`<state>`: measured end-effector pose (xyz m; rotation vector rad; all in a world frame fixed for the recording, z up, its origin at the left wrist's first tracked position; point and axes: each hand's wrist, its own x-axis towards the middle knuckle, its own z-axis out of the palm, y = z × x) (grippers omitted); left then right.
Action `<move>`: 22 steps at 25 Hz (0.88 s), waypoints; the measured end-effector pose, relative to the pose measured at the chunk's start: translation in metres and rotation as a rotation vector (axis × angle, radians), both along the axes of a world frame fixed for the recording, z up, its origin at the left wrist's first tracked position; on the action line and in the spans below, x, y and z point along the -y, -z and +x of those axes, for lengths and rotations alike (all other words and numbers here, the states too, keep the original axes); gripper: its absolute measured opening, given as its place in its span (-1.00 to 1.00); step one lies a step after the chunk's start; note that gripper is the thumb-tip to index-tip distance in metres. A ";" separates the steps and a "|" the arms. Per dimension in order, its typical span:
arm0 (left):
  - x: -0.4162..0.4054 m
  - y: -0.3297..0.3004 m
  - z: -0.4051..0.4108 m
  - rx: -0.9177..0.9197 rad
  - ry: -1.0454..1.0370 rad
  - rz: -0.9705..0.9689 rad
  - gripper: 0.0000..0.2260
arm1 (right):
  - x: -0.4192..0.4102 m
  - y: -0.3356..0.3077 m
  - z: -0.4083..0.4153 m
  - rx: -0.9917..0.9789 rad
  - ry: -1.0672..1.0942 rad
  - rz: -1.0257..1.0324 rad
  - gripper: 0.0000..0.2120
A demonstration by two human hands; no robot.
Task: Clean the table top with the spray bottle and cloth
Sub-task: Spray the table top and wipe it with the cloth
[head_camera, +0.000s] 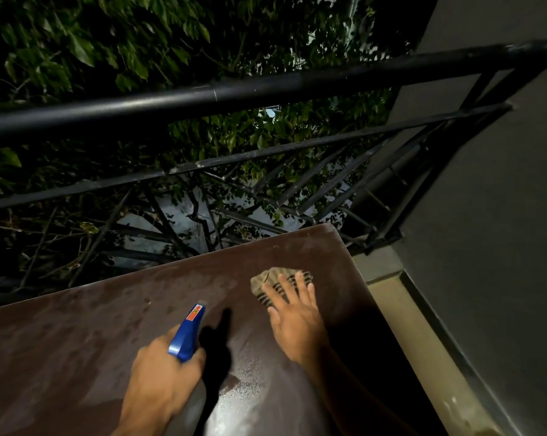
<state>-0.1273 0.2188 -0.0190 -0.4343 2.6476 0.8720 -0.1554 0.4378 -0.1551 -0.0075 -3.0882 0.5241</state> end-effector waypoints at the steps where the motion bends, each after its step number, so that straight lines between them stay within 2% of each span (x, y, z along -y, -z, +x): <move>1: -0.006 0.001 -0.005 -0.015 -0.023 0.036 -0.83 | 0.002 0.001 0.007 -0.004 -0.084 0.010 -0.51; 3: -0.015 0.000 -0.011 -0.059 -0.024 0.082 -0.88 | -0.011 -0.002 -0.003 -0.010 -0.169 0.024 -0.50; 4: -0.018 0.002 -0.014 -0.053 -0.028 0.090 -0.90 | -0.024 -0.003 -0.018 -0.016 -0.139 0.026 -0.49; 7: -0.019 0.008 -0.017 -0.033 -0.029 0.094 -0.90 | -0.070 -0.005 -0.076 0.047 0.180 -0.012 -0.48; 9: -0.019 0.013 -0.021 -0.004 -0.038 0.038 -0.74 | -0.090 -0.008 -0.105 0.079 0.322 -0.036 -0.48; 10: -0.018 0.015 -0.026 0.056 -0.012 -0.054 -0.62 | -0.090 -0.009 -0.110 0.077 0.359 -0.036 -0.48; 12: -0.015 0.017 -0.035 0.200 0.104 -0.242 -0.35 | -0.075 -0.008 -0.108 0.057 0.375 -0.023 -0.47; 13: -0.014 0.019 -0.038 0.230 0.139 -0.246 -0.28 | -0.060 -0.007 -0.101 0.044 0.321 -0.020 -0.46; 15: -0.013 0.019 -0.037 0.178 0.134 -0.172 -0.45 | -0.026 -0.007 -0.076 0.002 0.085 -0.015 -0.46; 18: -0.012 0.016 -0.033 0.063 0.011 -0.106 -0.73 | 0.004 -0.007 -0.040 -0.013 -0.266 0.004 -0.48; 20: -0.008 0.015 -0.032 0.071 -0.012 -0.068 -0.77 | -0.012 -0.009 -0.042 -0.026 -0.277 0.004 -0.50; 22: -0.006 0.006 -0.024 0.034 -0.035 0.051 -0.88 | -0.045 -0.010 -0.068 -0.004 -0.101 -0.021 -0.50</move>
